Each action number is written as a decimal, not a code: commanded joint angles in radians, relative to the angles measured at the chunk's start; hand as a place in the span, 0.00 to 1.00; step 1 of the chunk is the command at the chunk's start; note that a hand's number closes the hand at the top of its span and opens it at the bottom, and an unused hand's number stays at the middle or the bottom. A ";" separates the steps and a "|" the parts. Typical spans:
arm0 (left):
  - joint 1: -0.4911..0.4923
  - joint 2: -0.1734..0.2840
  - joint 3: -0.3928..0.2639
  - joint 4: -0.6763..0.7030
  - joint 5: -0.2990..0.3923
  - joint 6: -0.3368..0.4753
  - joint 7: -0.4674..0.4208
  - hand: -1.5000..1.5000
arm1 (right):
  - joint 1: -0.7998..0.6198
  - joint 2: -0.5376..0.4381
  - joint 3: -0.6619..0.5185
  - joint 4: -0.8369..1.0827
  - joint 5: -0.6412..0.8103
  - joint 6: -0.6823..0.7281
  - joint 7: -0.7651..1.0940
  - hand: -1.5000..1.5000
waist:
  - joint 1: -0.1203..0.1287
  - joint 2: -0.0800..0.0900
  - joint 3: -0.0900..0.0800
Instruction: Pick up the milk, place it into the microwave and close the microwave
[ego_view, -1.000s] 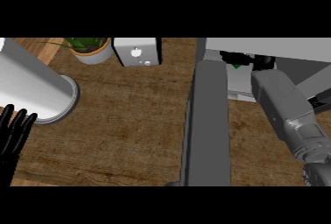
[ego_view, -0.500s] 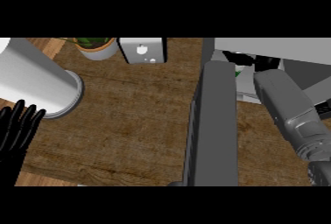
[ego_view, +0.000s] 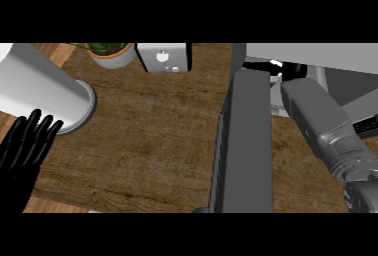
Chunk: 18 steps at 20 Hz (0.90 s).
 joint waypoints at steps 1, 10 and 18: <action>-0.021 -0.009 -0.021 0.008 -0.023 0.009 0.001 0.00 | -0.002 0.015 -0.022 -0.005 -0.023 0.054 -0.009 0.00 | -0.008 0.001 0.000; -0.006 -0.047 -0.075 -0.001 -0.079 0.022 -0.009 0.00 | 0.047 0.003 -0.033 0.000 -0.029 0.078 -0.041 0.00 | -0.029 -0.012 -0.001; 0.009 -0.049 -0.101 -0.025 -0.092 0.021 0.015 0.00 | 0.077 -0.044 -0.041 0.003 -0.033 0.164 -0.062 0.00 | -0.044 -0.022 -0.001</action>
